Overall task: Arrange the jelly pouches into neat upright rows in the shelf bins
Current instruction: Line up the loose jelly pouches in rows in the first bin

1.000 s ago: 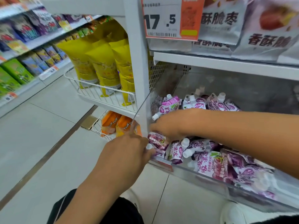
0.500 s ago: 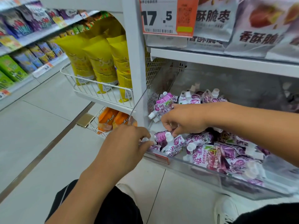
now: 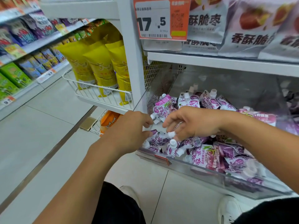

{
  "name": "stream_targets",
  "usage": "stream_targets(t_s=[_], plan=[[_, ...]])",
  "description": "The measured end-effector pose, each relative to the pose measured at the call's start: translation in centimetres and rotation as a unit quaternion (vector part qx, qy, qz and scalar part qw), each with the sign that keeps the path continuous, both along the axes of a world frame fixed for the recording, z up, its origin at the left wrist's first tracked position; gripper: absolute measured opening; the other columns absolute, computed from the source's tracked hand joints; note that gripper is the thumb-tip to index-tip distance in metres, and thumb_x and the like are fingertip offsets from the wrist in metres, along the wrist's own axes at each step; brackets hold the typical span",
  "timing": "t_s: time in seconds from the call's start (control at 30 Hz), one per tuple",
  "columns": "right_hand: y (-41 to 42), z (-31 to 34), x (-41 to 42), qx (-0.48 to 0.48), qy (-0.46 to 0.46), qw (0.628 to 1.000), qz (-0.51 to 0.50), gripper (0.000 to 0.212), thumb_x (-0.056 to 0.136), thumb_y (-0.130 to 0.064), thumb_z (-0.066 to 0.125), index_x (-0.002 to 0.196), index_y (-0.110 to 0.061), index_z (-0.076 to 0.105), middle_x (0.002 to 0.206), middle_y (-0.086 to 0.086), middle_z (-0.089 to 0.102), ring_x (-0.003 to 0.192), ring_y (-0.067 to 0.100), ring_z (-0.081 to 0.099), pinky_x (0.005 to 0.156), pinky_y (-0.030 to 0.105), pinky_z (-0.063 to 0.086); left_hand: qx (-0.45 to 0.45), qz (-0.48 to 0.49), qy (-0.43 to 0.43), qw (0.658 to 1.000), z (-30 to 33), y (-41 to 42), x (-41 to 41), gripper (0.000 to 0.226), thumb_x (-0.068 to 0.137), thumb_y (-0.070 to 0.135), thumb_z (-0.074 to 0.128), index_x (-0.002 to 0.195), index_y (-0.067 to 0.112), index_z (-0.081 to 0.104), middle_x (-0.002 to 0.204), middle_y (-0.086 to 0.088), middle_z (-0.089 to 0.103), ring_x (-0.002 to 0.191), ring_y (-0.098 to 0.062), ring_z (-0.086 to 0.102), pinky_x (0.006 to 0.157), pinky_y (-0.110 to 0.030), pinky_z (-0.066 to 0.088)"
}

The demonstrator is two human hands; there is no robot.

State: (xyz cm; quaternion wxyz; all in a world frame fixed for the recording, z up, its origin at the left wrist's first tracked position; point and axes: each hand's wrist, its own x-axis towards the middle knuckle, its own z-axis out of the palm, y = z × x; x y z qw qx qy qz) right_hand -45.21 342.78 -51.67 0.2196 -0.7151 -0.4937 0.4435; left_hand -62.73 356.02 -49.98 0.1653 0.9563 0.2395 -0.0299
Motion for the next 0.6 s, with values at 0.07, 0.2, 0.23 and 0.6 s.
stream_targets(t_s=[0.07,0.2,0.23,0.6], plan=[[-0.1,0.0,0.1,-0.01,0.003,1.0,-0.011,0.046,0.084,-0.002,0.075,0.125,-0.017,0.062,0.114,-0.001,0.067,0.095,0.008,0.069,0.09,0.03,0.057,-0.028,-0.023,0.006,0.999,0.4,0.0,0.6,0.032,0.085,0.042,0.071,0.115,0.032,0.068,0.105,0.013,0.07,0.081,-0.001,0.06,0.073,-0.022,0.044],[0.2,-0.1,-0.7,-0.007,0.025,0.998,-0.053,0.054,0.082,0.007,0.073,0.131,-0.008,0.058,0.116,0.008,0.069,0.101,0.015,0.07,0.092,0.036,0.057,-0.048,-0.073,0.043,0.995,0.8,-0.7,2.1,0.041,0.073,0.053,0.078,0.109,0.038,0.068,0.093,0.015,0.07,0.069,0.004,0.058,0.063,-0.023,0.044],[0.0,0.0,-0.9,-0.017,0.009,0.998,-0.054,0.058,0.08,0.006,0.075,0.134,-0.007,0.056,0.12,0.008,0.068,0.102,0.014,0.069,0.092,0.035,0.057,-0.009,-0.072,0.048,0.996,0.5,-0.8,2.4,0.041,0.073,0.053,0.079,0.108,0.037,0.068,0.094,0.013,0.069,0.075,-0.001,0.059,0.067,-0.027,0.047],[-2.5,-0.7,-3.9,0.087,-0.278,0.957,-0.005,0.022,0.073,-0.031,0.083,0.077,-0.021,0.063,0.072,-0.007,0.057,0.067,0.012,0.056,0.058,0.031,0.048,0.224,-0.097,0.065,0.968,-0.1,-1.3,3.0,0.015,0.093,0.012,0.06,0.086,0.024,0.054,0.08,-0.001,0.044,0.079,-0.025,0.056,0.058,-0.031,0.036]])
